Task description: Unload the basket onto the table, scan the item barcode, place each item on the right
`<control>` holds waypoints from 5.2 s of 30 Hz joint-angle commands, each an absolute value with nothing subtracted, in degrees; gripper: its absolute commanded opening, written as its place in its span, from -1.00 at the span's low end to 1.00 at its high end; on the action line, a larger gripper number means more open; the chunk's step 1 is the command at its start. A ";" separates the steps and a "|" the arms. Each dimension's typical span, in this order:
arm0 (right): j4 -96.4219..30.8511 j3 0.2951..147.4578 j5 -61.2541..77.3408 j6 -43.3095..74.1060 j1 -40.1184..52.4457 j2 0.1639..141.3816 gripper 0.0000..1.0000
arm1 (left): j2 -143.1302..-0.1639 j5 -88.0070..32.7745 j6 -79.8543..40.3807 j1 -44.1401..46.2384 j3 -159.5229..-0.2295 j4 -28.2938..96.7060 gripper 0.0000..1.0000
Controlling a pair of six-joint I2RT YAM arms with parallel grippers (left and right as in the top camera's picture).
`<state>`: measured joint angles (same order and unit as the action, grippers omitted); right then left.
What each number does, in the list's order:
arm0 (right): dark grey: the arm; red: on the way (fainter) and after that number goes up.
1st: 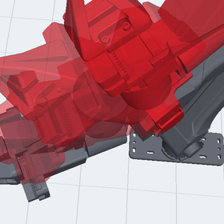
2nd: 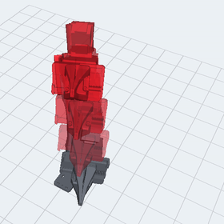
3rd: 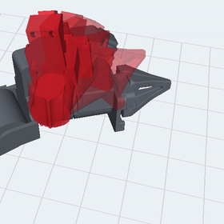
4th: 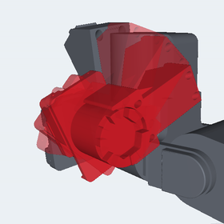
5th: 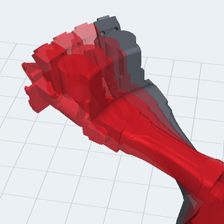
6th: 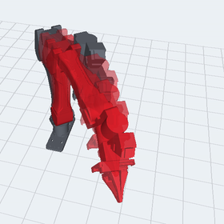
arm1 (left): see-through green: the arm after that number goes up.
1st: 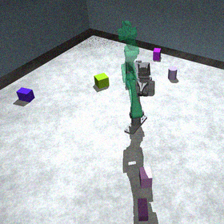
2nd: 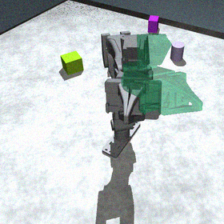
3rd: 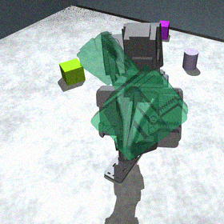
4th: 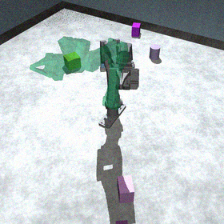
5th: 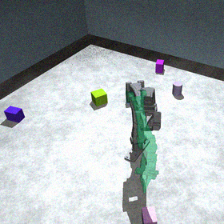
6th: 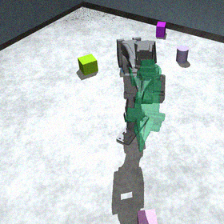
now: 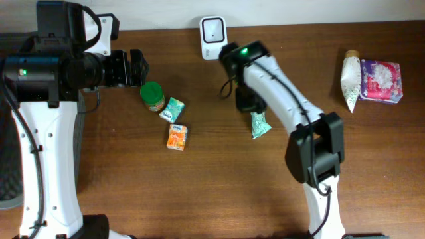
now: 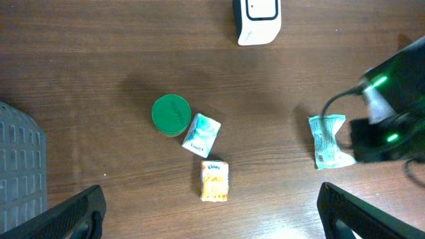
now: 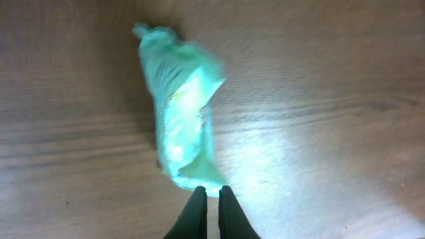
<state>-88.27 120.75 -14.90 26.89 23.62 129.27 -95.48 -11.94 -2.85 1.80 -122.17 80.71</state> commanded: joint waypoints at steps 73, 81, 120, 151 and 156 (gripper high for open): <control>10.09 116.57 -13.39 4.73 22.17 141.64 -0.92 | -95.57 -12.16 -3.20 1.69 -122.43 80.62 0.98; 8.38 116.60 -9.23 4.91 22.22 137.27 -0.92 | -95.57 -12.16 -3.20 1.69 -122.43 80.62 0.98; 3.62 117.23 -4.73 4.89 22.00 135.57 -0.92 | -95.57 -12.16 -3.20 1.69 -122.43 80.62 0.98; -55.81 114.08 -25.02 10.41 -24.36 127.13 -0.92 | -95.57 -12.16 -3.20 1.69 -122.43 80.62 0.98; -60.05 113.40 -10.37 41.10 -30.74 127.13 -0.92 | -95.57 -12.16 -3.20 1.69 -122.43 80.62 0.98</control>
<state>-59.96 113.54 -16.91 29.36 -30.33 127.92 -95.48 -11.94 -2.83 1.80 -122.17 80.71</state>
